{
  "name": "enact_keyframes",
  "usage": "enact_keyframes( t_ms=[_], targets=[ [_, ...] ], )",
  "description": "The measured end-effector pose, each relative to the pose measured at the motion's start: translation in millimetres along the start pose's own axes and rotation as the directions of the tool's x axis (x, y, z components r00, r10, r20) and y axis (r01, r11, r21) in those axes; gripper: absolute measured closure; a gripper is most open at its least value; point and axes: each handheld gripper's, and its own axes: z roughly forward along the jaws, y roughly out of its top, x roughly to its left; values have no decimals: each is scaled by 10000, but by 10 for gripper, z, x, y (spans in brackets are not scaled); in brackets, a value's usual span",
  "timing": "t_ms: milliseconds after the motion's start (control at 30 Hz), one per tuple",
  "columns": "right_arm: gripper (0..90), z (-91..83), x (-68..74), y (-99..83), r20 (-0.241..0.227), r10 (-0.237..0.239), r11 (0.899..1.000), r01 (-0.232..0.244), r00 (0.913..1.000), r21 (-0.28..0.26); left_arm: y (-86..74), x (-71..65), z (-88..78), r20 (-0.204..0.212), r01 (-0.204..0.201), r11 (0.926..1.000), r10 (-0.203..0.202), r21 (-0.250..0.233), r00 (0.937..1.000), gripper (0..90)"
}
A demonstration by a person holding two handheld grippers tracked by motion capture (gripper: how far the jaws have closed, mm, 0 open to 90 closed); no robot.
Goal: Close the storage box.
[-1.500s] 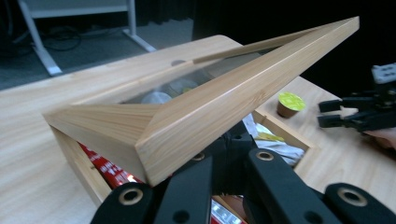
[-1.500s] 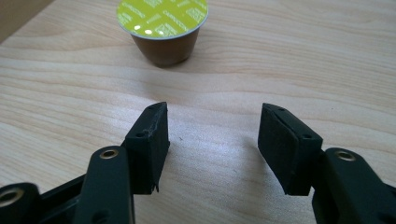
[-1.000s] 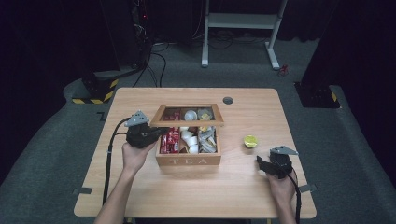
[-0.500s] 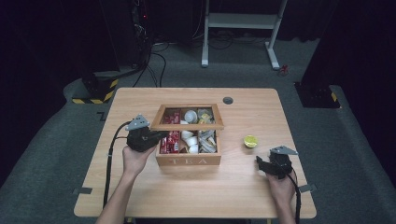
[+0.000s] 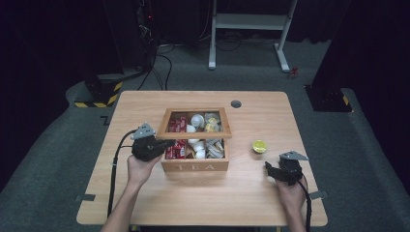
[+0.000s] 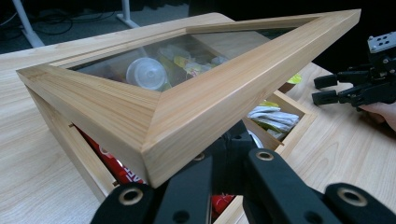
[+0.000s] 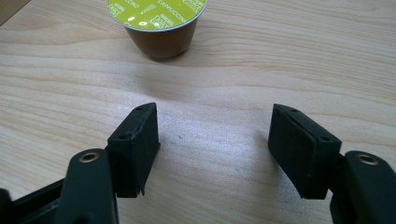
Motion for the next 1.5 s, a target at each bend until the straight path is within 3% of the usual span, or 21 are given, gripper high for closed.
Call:
enact_keyframes(
  t_ms=[1500],
  targets=[
    [330,0,1,0,-23,-2,10000,2,10000,11,-358,-33,72,398,282,9989,-297,376,9988,900]
  ],
)
